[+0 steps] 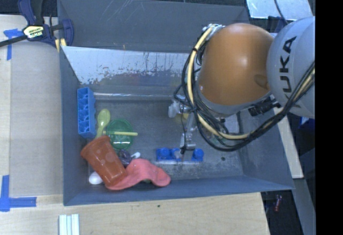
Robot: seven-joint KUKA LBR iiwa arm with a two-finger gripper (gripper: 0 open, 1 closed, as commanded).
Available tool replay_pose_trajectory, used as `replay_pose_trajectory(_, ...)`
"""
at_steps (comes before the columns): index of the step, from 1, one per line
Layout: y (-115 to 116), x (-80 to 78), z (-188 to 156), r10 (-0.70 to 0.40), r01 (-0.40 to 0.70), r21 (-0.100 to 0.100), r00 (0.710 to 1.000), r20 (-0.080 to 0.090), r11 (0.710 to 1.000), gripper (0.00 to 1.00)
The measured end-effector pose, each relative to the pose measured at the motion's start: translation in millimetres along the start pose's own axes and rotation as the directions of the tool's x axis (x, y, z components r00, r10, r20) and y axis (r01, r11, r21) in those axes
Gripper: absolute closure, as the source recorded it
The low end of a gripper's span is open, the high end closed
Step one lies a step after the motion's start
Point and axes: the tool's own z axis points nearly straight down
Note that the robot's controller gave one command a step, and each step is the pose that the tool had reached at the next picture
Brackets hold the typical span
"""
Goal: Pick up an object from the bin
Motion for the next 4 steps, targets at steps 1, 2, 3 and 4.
replay_pose_trajectory(1,-1,-1.6,-4,0.001,-0.001,-0.001,1.0,0.008,1.0,0.0)
replay_pose_trajectory(2,-30,-0.6,53,-0.088,0.088,0.0,0.996,0.012,0.996,0.0)
replay_pose_trajectory(3,-82,4.9,129,-0.037,0.037,-0.003,0.999,0.019,0.999,0.0)
replay_pose_trajectory(4,-78,8.8,143,-0.283,0.283,0.002,0.959,0.017,0.959,1.0)
